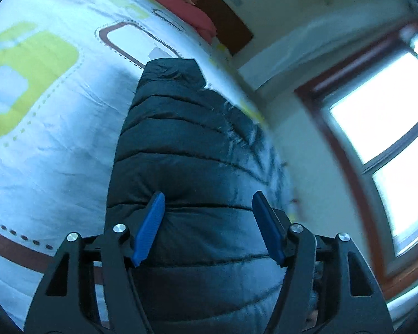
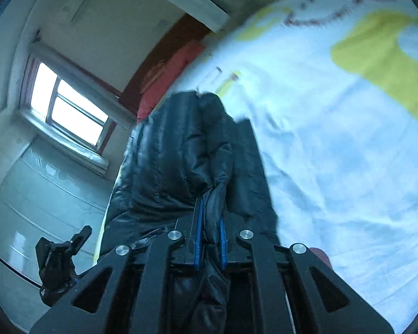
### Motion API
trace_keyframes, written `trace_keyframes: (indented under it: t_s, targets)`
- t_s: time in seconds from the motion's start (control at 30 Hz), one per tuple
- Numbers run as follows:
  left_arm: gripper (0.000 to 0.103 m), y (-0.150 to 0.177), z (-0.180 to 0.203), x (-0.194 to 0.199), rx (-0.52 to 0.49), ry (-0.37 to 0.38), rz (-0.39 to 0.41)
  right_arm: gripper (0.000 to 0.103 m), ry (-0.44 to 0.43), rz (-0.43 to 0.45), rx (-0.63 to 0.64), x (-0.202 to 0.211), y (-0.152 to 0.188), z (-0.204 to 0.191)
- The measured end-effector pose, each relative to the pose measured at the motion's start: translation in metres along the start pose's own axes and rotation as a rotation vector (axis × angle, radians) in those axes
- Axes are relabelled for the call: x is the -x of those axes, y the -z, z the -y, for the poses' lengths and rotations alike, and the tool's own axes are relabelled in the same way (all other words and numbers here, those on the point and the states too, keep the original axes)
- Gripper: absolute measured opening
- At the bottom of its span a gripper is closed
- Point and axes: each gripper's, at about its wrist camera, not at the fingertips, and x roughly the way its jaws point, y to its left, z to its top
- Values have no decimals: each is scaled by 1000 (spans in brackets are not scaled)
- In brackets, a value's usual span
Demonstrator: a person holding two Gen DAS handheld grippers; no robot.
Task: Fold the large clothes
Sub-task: 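Lift the jacket edge with both tools and fold it over the body, then lay the folded jacket down and press it flat with both tools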
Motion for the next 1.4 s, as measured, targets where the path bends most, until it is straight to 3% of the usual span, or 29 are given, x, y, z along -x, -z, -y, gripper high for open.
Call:
trace_keyframes:
  t_s: [0.03, 0.13, 0.27, 0.37, 0.43, 0.47, 0.53, 0.6, 0.73, 0.8, 0.9, 1.07, 1.13, 1.23, 1.3, 1.4]
  targets:
    - [53, 2, 3, -5, -18, -37, -4, 10, -1, -3, -4, -3, 1, 3]
    - [53, 6, 0, -18, -59, -87, -11, 10, -20, -11, -34, -12, -5, 5]
    - [53, 4, -2, -19, -67, -77, -19, 12, -44, -42, -63, -11, -9, 7]
    - [55, 2, -1, -7, -64, -55, -15, 22, -31, -50, -61, 0, -11, 1]
    - [66, 3, -4, 7, -33, -33, -6, 29, -13, -38, -45, 13, -10, -10]
    - [67, 4, -7, 16, -15, -21, 6, 40, -15, -34, -41, 20, -7, -15]
    - [73, 10, -11, 32, -3, -9, 20, 52, -18, -30, -19, 32, -1, -26]
    - [78, 17, -17, 44, 4, -15, 33, 55, -16, -45, 26, 42, 8, -41]
    - [78, 34, -29, 47, 47, -4, 9, 53, 46, -98, 67, 43, 25, -40]
    - [77, 42, -36, 37, 84, -25, -37, 35, 96, -141, 62, 32, 33, -28]
    - [77, 54, -47, 17, 134, -37, -90, 21, 124, -153, 38, 17, 42, -7]
    - [76, 56, -48, 11, 106, -44, -95, 21, 43, -137, -66, 17, 47, 9]
    - [76, 53, -50, 16, 121, -20, -107, 25, 29, -142, -74, 21, 45, 7]
    - [75, 43, -53, 32, 146, -22, -104, 40, 45, -141, -65, 38, 36, -3]
    - [76, 34, -52, 48, 141, -20, -53, 66, 75, -108, -39, 53, 28, -17]
    - [79, 13, -50, 54, 140, 11, -7, 68, 63, -62, -7, 53, 7, -33]
